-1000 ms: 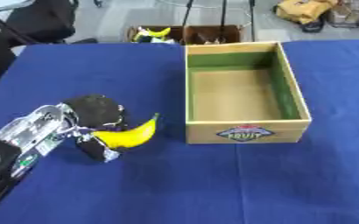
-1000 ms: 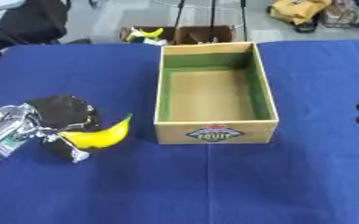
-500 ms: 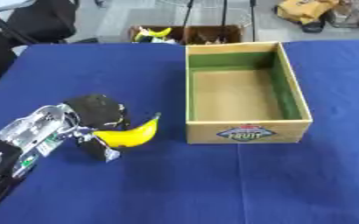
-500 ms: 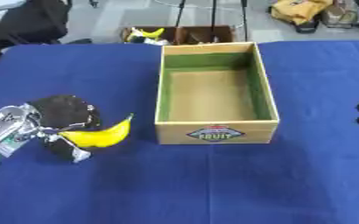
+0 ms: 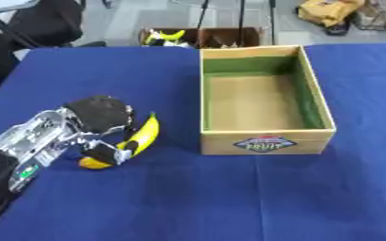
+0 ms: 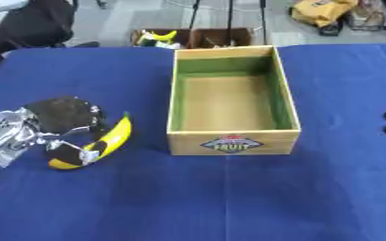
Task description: Pick up objects on the table and place them in the box.
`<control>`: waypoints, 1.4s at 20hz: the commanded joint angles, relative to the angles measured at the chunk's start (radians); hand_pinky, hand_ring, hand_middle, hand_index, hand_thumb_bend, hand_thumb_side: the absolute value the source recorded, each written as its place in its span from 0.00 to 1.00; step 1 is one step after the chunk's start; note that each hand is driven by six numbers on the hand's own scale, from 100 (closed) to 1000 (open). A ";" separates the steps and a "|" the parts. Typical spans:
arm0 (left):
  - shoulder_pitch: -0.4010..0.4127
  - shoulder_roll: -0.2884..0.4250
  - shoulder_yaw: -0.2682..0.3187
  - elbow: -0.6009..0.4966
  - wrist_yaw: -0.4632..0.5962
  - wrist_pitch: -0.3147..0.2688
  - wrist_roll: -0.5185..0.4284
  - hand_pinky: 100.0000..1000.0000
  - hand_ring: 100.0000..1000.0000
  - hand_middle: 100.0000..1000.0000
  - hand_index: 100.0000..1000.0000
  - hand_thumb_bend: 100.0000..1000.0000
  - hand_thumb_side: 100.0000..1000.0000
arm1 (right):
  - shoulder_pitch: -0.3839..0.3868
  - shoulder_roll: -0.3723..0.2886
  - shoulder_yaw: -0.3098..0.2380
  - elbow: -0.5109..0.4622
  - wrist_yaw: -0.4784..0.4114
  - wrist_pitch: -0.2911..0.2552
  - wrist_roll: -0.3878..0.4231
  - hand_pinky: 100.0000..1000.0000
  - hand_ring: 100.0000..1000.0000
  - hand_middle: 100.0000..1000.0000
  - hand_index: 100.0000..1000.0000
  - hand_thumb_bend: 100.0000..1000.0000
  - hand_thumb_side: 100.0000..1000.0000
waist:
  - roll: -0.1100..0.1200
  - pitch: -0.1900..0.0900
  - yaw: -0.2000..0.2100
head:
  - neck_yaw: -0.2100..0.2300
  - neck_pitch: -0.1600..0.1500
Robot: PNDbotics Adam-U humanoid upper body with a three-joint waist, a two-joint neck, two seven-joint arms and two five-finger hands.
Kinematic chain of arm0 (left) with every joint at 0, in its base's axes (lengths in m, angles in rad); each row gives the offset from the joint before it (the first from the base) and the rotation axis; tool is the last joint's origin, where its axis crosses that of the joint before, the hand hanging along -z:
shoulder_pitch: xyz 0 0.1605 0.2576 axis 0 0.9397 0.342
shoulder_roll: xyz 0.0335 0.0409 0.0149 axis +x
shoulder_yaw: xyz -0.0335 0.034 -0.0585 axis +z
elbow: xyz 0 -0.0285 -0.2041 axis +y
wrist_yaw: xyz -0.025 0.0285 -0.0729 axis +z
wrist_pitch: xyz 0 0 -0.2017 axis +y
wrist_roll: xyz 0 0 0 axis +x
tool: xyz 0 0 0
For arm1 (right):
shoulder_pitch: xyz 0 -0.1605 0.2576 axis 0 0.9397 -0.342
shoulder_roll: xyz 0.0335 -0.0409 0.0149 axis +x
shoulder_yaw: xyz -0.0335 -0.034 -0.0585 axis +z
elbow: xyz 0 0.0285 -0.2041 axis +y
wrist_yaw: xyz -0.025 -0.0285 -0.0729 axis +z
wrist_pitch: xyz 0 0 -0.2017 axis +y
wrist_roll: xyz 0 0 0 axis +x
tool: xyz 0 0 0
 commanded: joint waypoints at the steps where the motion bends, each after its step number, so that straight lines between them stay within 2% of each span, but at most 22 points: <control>1: -0.006 0.033 0.015 -0.010 0.005 0.001 -0.022 0.25 0.47 0.50 0.59 0.07 0.52 | -0.005 -0.014 -0.007 -0.012 0.004 -0.003 0.001 0.59 0.67 0.55 0.82 0.00 1.00 | -0.003 -0.019 0.000 | 0.002 -0.004; 3: -0.010 0.028 0.011 0.003 -0.006 0.002 -0.052 0.30 0.52 0.56 0.67 0.13 0.56 | -0.006 -0.014 -0.007 -0.012 0.004 -0.003 0.001 0.60 0.67 0.55 0.82 0.00 1.00 | -0.004 -0.018 -0.001 | 0.004 -0.004; 6: -0.020 0.020 0.004 0.015 -0.037 0.008 -0.092 0.33 0.53 0.60 0.71 0.15 0.58 | -0.005 -0.014 -0.007 -0.011 0.005 -0.004 0.001 0.60 0.67 0.55 0.82 0.00 1.00 | -0.004 -0.017 -0.002 | 0.005 -0.005; 12: -0.033 0.004 -0.016 0.035 -0.103 0.003 -0.089 0.33 0.53 0.59 0.72 0.16 0.57 | -0.005 -0.013 -0.007 -0.012 0.004 -0.004 0.002 0.60 0.67 0.55 0.82 0.00 1.00 | -0.002 -0.016 -0.004 | 0.007 -0.008; 17: -0.037 -0.010 -0.028 0.065 -0.117 -0.011 -0.089 0.33 0.53 0.60 0.74 0.19 0.59 | -0.005 -0.013 -0.008 -0.012 0.004 -0.003 0.002 0.60 0.67 0.55 0.82 0.00 1.00 | -0.001 -0.015 -0.005 | 0.008 -0.009; 21: -0.040 -0.016 -0.029 0.075 -0.120 -0.012 -0.078 0.29 0.50 0.55 0.71 0.10 0.56 | -0.004 -0.014 -0.008 -0.011 0.005 -0.003 0.004 0.60 0.67 0.55 0.82 0.00 1.00 | 0.000 -0.013 -0.005 | 0.007 -0.008; 24: -0.040 -0.016 -0.028 0.077 -0.121 -0.009 -0.062 0.28 0.49 0.53 0.69 0.07 0.55 | -0.003 -0.014 -0.008 -0.011 0.005 -0.003 0.004 0.60 0.67 0.55 0.82 0.00 1.00 | 0.000 -0.013 -0.004 | 0.007 -0.008; 25: -0.040 -0.015 -0.028 0.076 -0.121 -0.008 -0.056 0.25 0.47 0.51 0.67 0.02 0.54 | -0.003 -0.014 -0.008 -0.011 0.005 -0.003 0.004 0.60 0.67 0.55 0.82 0.00 1.00 | 0.000 -0.013 -0.004 | 0.006 -0.008; 28: -0.040 -0.012 -0.027 0.071 -0.120 -0.006 -0.046 0.25 0.47 0.50 0.66 0.01 0.54 | -0.003 -0.014 -0.008 -0.011 0.006 -0.003 0.006 0.60 0.67 0.55 0.82 0.00 1.00 | 0.001 -0.014 -0.003 | 0.005 -0.009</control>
